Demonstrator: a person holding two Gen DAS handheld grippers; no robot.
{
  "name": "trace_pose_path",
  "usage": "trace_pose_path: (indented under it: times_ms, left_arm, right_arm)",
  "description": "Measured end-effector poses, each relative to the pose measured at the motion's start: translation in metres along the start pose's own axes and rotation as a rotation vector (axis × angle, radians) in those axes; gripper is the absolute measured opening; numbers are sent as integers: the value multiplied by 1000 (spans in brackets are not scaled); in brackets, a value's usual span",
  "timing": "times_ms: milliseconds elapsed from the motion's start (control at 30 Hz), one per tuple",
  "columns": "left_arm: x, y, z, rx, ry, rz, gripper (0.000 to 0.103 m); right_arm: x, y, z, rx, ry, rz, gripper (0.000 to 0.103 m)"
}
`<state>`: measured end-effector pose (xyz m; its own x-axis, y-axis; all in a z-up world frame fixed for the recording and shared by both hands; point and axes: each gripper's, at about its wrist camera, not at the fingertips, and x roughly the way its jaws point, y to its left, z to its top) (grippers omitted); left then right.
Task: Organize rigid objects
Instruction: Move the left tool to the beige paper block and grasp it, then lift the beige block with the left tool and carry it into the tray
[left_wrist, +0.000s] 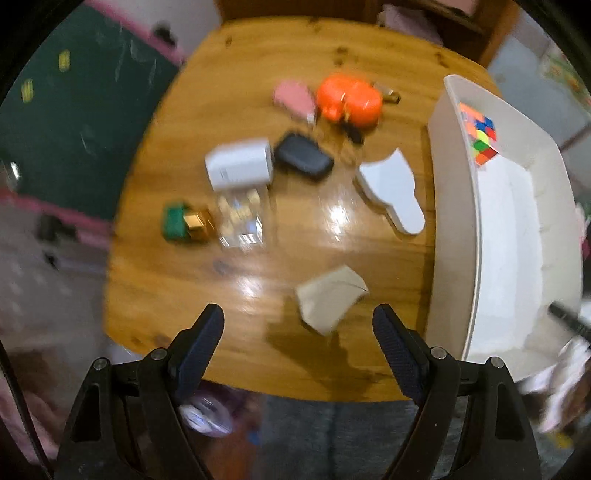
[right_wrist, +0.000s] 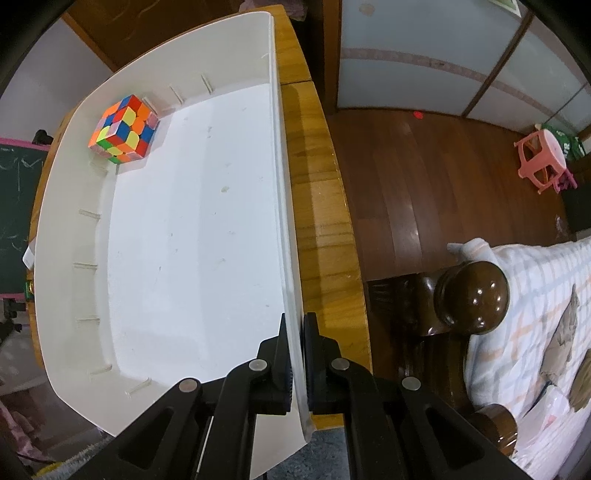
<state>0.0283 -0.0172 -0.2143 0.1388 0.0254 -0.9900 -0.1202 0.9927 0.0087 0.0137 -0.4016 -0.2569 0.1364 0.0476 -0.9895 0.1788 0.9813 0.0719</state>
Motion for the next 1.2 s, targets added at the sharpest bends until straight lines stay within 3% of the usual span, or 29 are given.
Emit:
trace_pose_path:
  times_ms: [100,200,500,933,967,1067,1200]
  left_arm:
    - [22,12,6,-164,83,-64,85]
    - [34,19,13,-278,109,-55,85]
    - [60,16,16,-491,192,-76,85]
    - [84,1,5,-601,235,5,85]
    - [84,1,4,-604,233,8,84]
    - [86,11,-5,-623,237,0,68]
    - [94,16,-6,-645,239,-4,67]
  right_arm:
    - [2,-1,0,4,2,1,5]
    - [2,-1,0,1,3,-3,5]
    - [4,0,-1,-3,1,5,5]
    - [3,0,0,-19,4,9,5]
    - [3,0,0,-25,4,6,5]
    - [2,1,0,-32,5,5,4]
    - [2,1,0,-37,5,10,4]
